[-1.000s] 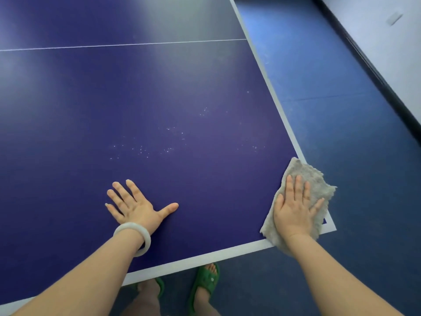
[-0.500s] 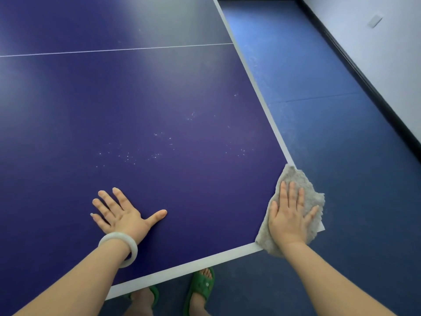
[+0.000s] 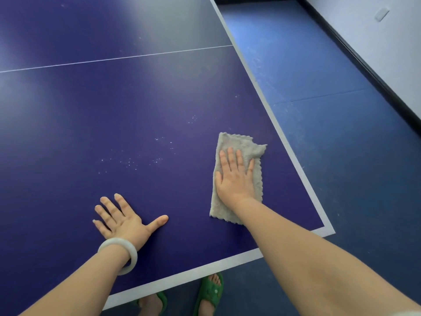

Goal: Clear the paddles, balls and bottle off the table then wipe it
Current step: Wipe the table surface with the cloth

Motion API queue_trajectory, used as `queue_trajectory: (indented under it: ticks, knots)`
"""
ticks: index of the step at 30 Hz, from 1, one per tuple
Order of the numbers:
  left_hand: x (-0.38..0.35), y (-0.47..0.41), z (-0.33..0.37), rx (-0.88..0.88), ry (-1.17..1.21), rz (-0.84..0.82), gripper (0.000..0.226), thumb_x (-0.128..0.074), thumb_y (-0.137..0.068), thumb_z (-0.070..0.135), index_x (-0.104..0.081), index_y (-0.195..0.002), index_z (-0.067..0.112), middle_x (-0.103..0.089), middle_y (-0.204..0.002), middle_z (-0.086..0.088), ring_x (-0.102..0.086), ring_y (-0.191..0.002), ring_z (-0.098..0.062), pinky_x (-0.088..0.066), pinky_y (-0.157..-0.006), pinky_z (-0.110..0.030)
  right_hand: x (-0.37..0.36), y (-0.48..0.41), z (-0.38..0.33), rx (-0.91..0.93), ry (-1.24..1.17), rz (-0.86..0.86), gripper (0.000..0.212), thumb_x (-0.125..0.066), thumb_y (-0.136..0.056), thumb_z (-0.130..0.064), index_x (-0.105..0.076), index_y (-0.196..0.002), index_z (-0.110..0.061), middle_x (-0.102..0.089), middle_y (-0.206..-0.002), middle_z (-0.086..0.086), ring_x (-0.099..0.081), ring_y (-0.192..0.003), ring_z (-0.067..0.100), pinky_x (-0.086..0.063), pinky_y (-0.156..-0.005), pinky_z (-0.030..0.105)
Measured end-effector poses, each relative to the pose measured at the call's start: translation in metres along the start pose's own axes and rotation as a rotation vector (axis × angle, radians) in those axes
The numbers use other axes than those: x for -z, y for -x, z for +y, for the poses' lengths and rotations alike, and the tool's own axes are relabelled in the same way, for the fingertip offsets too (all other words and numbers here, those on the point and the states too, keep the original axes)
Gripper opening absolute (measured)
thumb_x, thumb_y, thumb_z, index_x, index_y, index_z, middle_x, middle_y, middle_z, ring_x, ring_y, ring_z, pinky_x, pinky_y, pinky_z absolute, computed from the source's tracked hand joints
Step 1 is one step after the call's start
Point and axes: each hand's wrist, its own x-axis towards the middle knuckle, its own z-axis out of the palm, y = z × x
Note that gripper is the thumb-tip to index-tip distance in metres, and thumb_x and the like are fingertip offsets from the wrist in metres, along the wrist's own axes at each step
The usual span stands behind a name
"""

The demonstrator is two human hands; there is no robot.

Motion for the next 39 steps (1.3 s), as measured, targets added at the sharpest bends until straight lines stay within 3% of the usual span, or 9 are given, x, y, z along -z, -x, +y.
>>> queue_trajectory:
  ticks: [4,9,14,20,23,28,33,36,39]
  knots:
    - [0.002,0.0,0.001,-0.005,-0.004,0.0,0.151,-0.028,-0.039,0.098,0.03,-0.147,0.011,0.033,-0.156,-0.017,0.028,-0.144,-0.036,0.011,-0.117,-0.052,0.0,0.024,0.038,0.122,0.006,-0.027,0.063,-0.005,-0.097,-0.046,0.009,-0.156,-0.029,0.015,-0.164,-0.007,0.022,-0.148,0.014,0.01,-0.121,0.05]
    - [0.002,0.001,0.0,-0.008,-0.014,0.007,0.15,-0.024,-0.039,0.098,0.032,-0.146,0.01,0.033,-0.155,-0.018,0.028,-0.144,-0.037,0.01,-0.117,-0.053,0.013,0.013,0.102,-0.205,0.018,0.015,0.06,-0.011,-0.101,-0.041,0.01,-0.156,-0.027,0.012,-0.164,-0.006,0.015,-0.15,0.015,0.012,-0.121,0.048]
    - [-0.003,-0.004,-0.002,0.011,-0.027,0.012,0.15,-0.017,-0.035,0.1,0.038,-0.142,0.01,0.037,-0.153,-0.018,0.032,-0.143,-0.037,0.012,-0.117,-0.053,0.03,-0.063,0.078,-0.32,-0.092,0.006,0.061,-0.012,-0.101,-0.038,0.005,-0.157,-0.022,0.013,-0.164,0.0,0.015,-0.15,0.02,0.013,-0.119,0.051]
    - [-0.004,-0.004,-0.002,0.012,-0.023,0.013,0.151,-0.016,-0.034,0.101,0.038,-0.142,0.011,0.038,-0.153,-0.017,0.033,-0.142,-0.036,0.013,-0.116,-0.053,0.028,-0.094,-0.002,0.202,-0.021,-0.104,0.06,-0.014,-0.103,-0.042,0.01,-0.156,-0.028,0.018,-0.163,-0.007,0.02,-0.149,0.015,0.016,-0.119,0.048]
    - [-0.004,-0.005,-0.003,0.012,-0.025,0.009,0.151,-0.015,-0.033,0.101,0.04,-0.141,0.011,0.038,-0.152,-0.017,0.033,-0.142,-0.037,0.013,-0.116,-0.053,0.02,-0.057,0.017,0.379,0.033,-0.069,0.059,-0.015,-0.103,-0.042,0.008,-0.156,-0.032,0.015,-0.163,-0.012,0.021,-0.148,0.009,0.013,-0.121,0.045]
    - [-0.004,-0.003,-0.003,0.014,-0.007,0.005,0.142,-0.015,-0.035,0.101,0.052,-0.126,0.013,0.043,-0.15,-0.017,0.037,-0.14,-0.037,0.017,-0.115,-0.053,0.013,0.016,0.1,-0.13,-0.02,0.059,0.058,-0.013,-0.103,-0.04,0.011,-0.154,-0.029,0.01,-0.164,-0.008,0.016,-0.149,0.009,0.005,-0.123,0.046]
    - [-0.002,-0.004,-0.001,0.025,-0.018,-0.003,0.142,-0.018,-0.039,0.101,0.054,-0.123,0.012,0.044,-0.148,-0.017,0.038,-0.139,-0.037,0.016,-0.115,-0.054,0.002,0.049,0.053,-0.395,-0.059,0.084,0.061,-0.012,-0.101,-0.04,0.011,-0.155,-0.022,0.01,-0.165,0.001,0.01,-0.151,0.021,0.001,-0.121,0.053]
    - [0.0,-0.003,-0.001,0.025,-0.02,-0.009,0.142,-0.011,-0.034,0.101,0.054,-0.123,0.012,0.044,-0.148,-0.018,0.037,-0.139,-0.038,0.016,-0.115,-0.053,-0.002,0.025,0.0,-0.292,-0.05,0.039,0.062,-0.011,-0.101,-0.04,0.011,-0.155,-0.02,0.016,-0.164,0.002,0.015,-0.15,0.021,0.005,-0.121,0.052]
    - [0.001,-0.002,0.0,0.029,-0.019,-0.015,0.143,-0.014,-0.035,0.101,0.052,-0.125,0.012,0.043,-0.149,-0.019,0.037,-0.14,-0.038,0.015,-0.115,-0.054,0.0,-0.012,-0.04,0.044,-0.029,-0.003,0.06,-0.012,-0.102,-0.039,0.013,-0.155,-0.024,0.021,-0.162,-0.004,0.02,-0.149,0.017,0.012,-0.12,0.049]
